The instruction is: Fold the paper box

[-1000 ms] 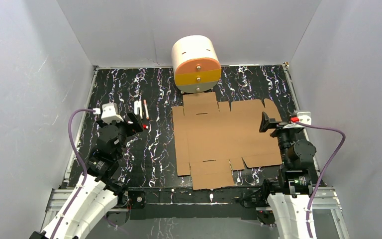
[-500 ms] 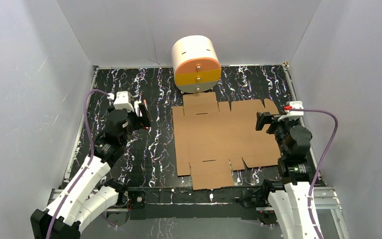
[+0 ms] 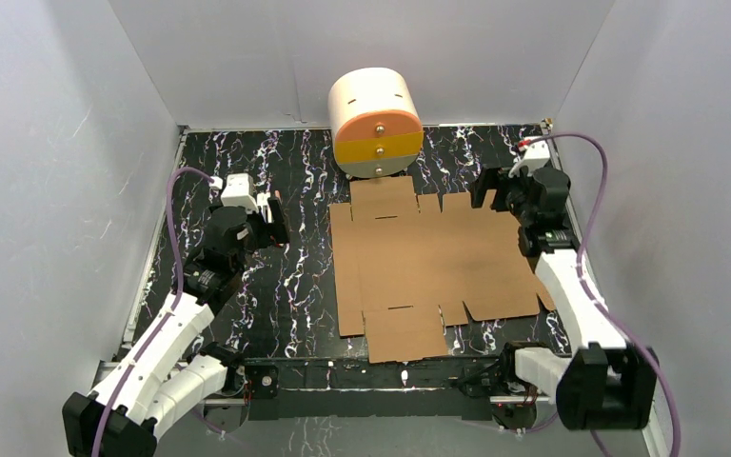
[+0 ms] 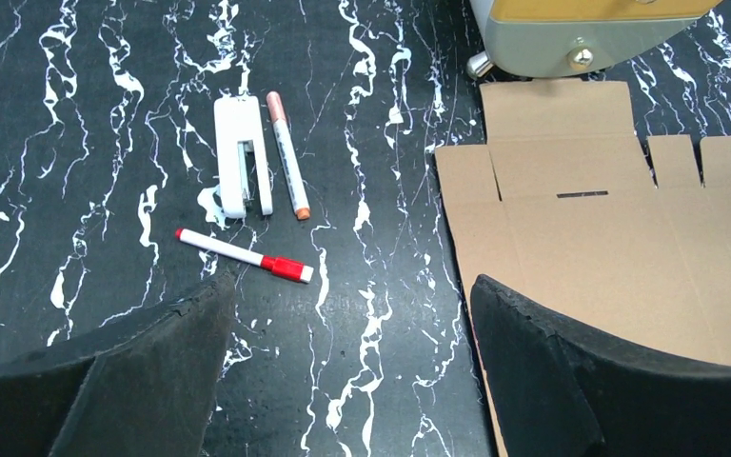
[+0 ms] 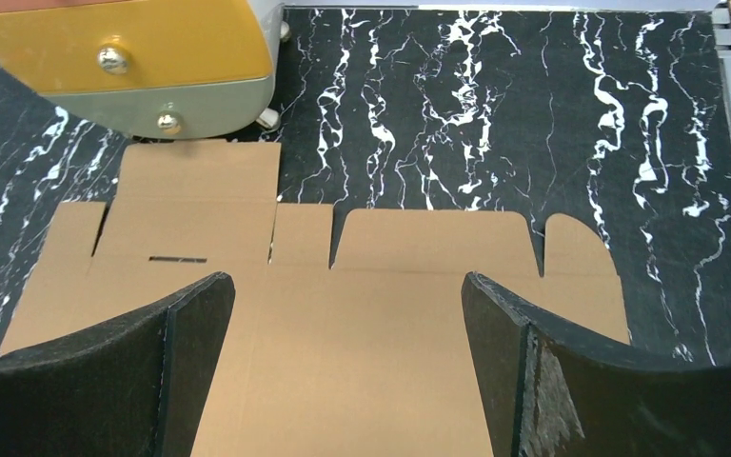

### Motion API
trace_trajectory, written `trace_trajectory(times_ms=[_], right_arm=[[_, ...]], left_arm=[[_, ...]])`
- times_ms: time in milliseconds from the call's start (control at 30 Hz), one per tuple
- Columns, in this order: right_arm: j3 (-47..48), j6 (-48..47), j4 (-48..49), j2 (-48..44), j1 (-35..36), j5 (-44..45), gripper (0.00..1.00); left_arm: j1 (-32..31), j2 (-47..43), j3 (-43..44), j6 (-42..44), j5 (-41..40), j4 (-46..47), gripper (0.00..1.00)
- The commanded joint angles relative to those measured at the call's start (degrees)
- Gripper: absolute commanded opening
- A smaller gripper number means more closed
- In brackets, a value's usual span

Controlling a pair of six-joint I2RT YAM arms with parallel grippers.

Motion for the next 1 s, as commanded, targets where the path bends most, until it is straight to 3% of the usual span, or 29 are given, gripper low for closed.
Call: trace_trajectory(times_ms=[0,333,500,967], right_arm=[[6.63,-0.65,10.97,8.30,0.04,-0.18,0.98],[15.72,-4.97,21.21,28.73,-0.12,1.57,0.99],[24.75,-4.97,25.54,41.29,-0.10,-2.18,0.99],[49.31,-7.71,24.35,65.17,4.56,-3.66,0.99]], left_arm=[[1.45,-0.44,-1.34,-0.94,2.44,0.76,0.91],[1.76,0.77,-2.08,-2.13,4.33,-0.29,0.90],[1.93,2.01,-1.79,-1.78,3.82,-0.93,0.90],[3.07,3.94,-2.06,-1.28,5.56,-0.04,0.90]])
